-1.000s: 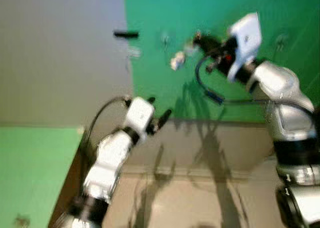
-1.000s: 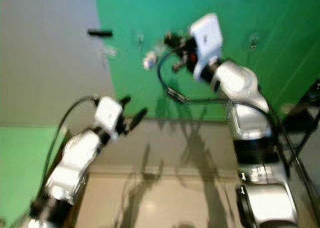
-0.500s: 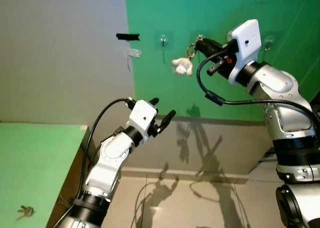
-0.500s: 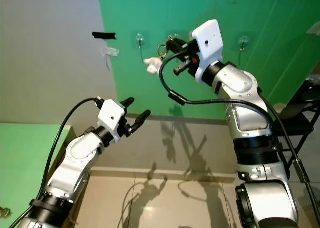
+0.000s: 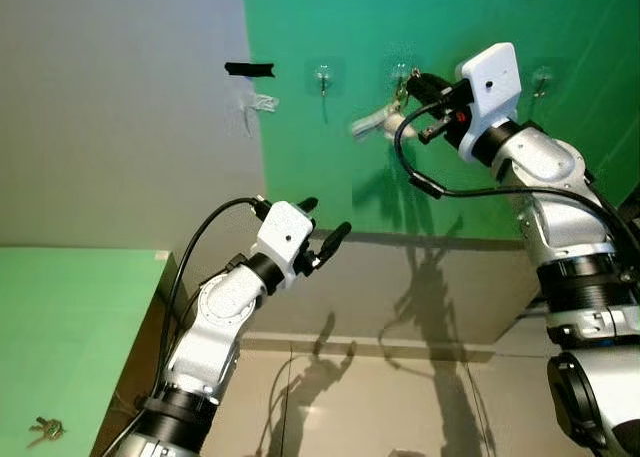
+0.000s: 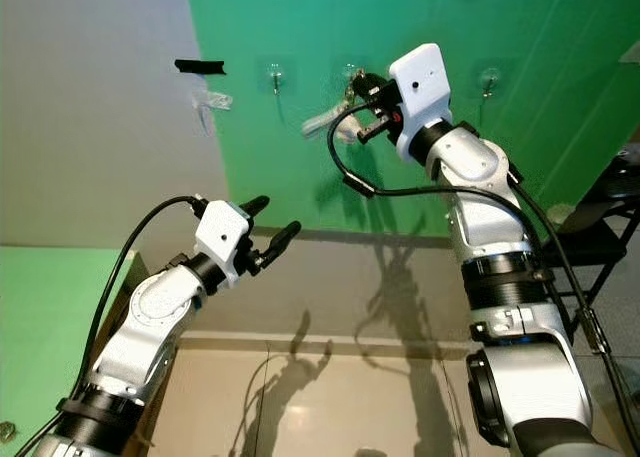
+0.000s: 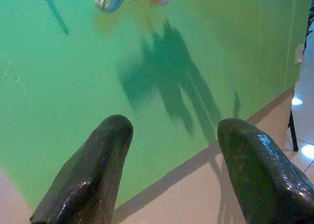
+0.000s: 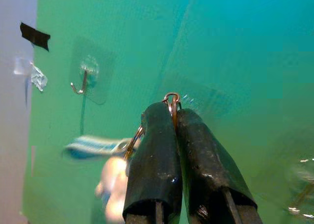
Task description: Hang keys on a hook
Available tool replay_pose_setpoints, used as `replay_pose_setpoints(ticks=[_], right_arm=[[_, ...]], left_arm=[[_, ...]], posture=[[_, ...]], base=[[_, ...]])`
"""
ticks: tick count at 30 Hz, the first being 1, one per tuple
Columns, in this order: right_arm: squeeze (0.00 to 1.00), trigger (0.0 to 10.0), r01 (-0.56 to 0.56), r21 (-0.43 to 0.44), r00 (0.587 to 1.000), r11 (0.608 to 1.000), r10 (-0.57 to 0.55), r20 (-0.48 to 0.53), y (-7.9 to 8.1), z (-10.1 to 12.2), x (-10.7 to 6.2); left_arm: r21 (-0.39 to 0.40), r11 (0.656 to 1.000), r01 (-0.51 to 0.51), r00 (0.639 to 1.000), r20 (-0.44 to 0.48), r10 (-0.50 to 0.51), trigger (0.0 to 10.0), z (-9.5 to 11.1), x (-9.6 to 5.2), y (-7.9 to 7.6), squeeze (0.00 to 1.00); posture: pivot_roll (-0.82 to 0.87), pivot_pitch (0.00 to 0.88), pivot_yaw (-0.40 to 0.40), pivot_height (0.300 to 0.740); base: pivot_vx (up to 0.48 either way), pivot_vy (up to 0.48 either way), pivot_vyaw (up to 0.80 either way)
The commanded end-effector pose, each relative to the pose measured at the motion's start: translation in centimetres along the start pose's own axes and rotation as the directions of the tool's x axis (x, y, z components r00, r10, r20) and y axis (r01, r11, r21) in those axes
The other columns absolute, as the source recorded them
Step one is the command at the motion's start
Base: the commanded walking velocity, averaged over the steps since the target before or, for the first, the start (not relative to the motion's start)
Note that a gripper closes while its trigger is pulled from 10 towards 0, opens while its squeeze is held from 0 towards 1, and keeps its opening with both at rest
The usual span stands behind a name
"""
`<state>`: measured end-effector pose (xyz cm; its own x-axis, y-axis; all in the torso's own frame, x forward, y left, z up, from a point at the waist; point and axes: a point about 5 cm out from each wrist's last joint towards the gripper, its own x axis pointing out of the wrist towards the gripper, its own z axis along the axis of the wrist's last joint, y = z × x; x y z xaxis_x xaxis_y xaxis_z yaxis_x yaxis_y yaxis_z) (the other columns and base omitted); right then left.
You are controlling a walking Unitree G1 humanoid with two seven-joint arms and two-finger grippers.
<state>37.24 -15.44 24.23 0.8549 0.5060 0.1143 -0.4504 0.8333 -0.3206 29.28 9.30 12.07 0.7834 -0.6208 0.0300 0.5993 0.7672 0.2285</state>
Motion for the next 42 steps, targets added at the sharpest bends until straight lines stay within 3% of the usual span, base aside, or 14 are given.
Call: replay_pose_setpoints(ticks=[1,11,17,28,38,42], right_arm=[[0.0,0.0,0.007,-0.019,0.999,1.0,-0.007,0.032,-0.3,0.8,0.6],[0.0,0.0,0.031,-0.019,0.999,0.999,-0.03,0.029,-1.0,0.2,1.2],[0.0,0.0,0.059,-0.096,0.998,0.994,-0.057,0.021,-1.4,-0.1,1.4],[0.0,0.0,0.098,-0.137,0.995,0.986,-0.092,0.049,-2.0,0.3,1.3],[0.0,0.0,0.127,-0.104,0.992,0.986,-0.124,0.036,-2.4,-0.1,1.0],[0.0,0.0,0.14,-0.032,0.99,0.99,-0.139,0.026,-2.7,-0.3,0.9]], left_arm=[[0.008,1.0,0.001,1.0,-0.001,-0.001,10.0,0.1,-0.2,0.0,0.0],[0.015,1.0,-0.009,1.0,-0.001,0.009,10.0,0.1,-0.3,0.2,0.0],[0.017,1.0,-0.015,1.0,-0.002,0.015,10.0,0.1,-0.5,0.2,0.0],[0.019,1.0,-0.01,1.0,-0.007,0.01,10.0,0.0,-0.5,0.2,0.0],[0.021,1.0,-0.005,1.0,-0.009,0.006,10.0,0.0,-0.5,0.1,0.0],[0.021,1.0,-0.004,1.0,-0.011,0.004,10.0,-0.1,-0.5,0.1,0.0]], posture=[[-0.09,0.0,0.041,0.74],[-0.07,0.0,0.035,0.74],[-0.07,0.0,0.034,0.74],[-0.07,0.0,0.039,0.74],[-0.07,0.0,0.041,0.74],[-0.08,0.0,0.041,0.74]], base=[[0.0,0.0,0.0],[0.0,0.0,0.0],[0.0,0.0,0.0],[0.0,0.0,0.0],[0.0,0.0,0.0],[0.0,0.0,0.0]])
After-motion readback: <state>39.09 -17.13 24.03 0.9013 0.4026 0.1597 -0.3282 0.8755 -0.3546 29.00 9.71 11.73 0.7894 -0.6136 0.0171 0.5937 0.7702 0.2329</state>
